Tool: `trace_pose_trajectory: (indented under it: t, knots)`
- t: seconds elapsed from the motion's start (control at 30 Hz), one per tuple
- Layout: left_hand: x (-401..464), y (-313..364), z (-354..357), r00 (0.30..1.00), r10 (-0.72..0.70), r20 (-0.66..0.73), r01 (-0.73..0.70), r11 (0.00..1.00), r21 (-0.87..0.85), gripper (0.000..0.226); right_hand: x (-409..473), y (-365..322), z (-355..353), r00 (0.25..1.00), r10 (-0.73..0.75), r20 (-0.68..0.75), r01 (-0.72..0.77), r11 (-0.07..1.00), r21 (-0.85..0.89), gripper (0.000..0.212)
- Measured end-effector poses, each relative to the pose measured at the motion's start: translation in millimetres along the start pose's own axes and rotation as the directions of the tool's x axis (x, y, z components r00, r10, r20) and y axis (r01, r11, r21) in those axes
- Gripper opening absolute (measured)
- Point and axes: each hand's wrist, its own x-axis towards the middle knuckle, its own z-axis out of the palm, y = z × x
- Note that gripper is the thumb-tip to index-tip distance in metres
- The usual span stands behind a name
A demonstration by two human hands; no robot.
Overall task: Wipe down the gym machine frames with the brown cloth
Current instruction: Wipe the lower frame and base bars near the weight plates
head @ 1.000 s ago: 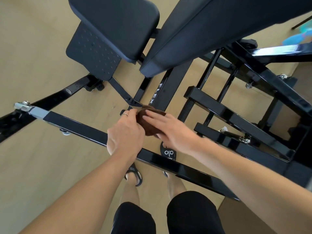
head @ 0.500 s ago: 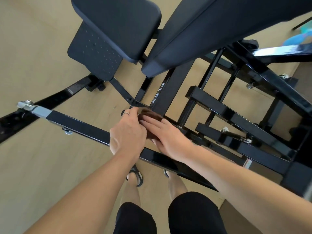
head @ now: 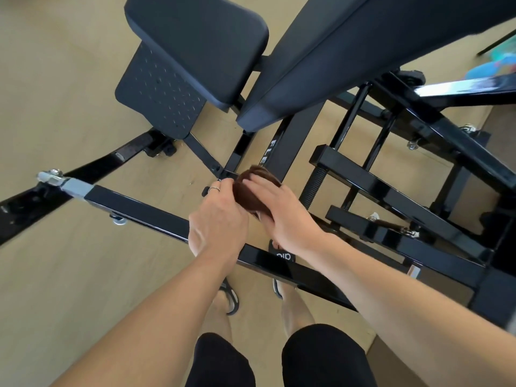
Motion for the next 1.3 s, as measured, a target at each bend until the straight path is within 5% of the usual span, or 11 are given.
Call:
trace_pose_trajectory:
  t: [0.17,0.23,0.37,0.5,0.63,0.7,0.83,1.0,1.13,1.3]
  knots:
    - [0,-1,-3,0.999,0.049,-0.022,-0.051,0.996,-0.08,0.029,4,-11,-23,0.986,0.123,0.117,-0.148,0.957,0.248,0.052]
    - [-2,-3,-6,0.996,0.088,-0.028,-0.092,0.981,-0.169,0.031,-1,-22,-32,0.971,0.237,0.021,-0.229,0.91,0.347,0.05]
    - [-6,-8,-23,0.99,0.089,-0.113,-0.134,0.863,-0.487,0.028,-23,-57,-28,0.845,0.521,-0.121,-0.287,0.633,0.719,0.036]
    - [-23,-21,-51,0.984,0.041,-0.171,-0.152,0.688,-0.71,0.024,-46,-99,-6,0.797,0.577,-0.178,-0.158,0.483,0.861,0.036]
    - [-54,-32,-72,0.975,0.138,0.172,0.102,0.41,-0.907,0.028,-66,-139,25,0.788,0.567,-0.239,-0.086,0.487,0.869,0.035]
    - [-67,-47,-78,0.896,0.258,0.363,0.297,0.259,-0.919,0.04,-81,-155,46,0.821,0.545,-0.172,-0.025,0.336,0.942,0.039]
    - [-82,-98,-85,0.812,0.369,0.452,0.363,0.288,-0.886,0.035,-106,-175,87,0.879,0.474,-0.054,0.026,0.066,0.998,0.042]
    - [-100,-173,-67,0.784,0.344,0.517,0.395,0.366,-0.843,0.046,-118,-173,150,0.895,0.444,0.046,-0.14,0.179,0.974,0.042]
    - [-105,-203,-24,0.85,0.149,0.505,0.431,0.354,-0.83,0.037,-110,-143,192,0.881,0.448,0.152,-0.289,0.255,0.923,0.026]
    - [-89,-210,32,0.858,-0.002,0.514,0.491,0.299,-0.818,0.034,-105,-69,221,0.797,0.601,-0.055,-0.368,0.557,0.744,0.018]
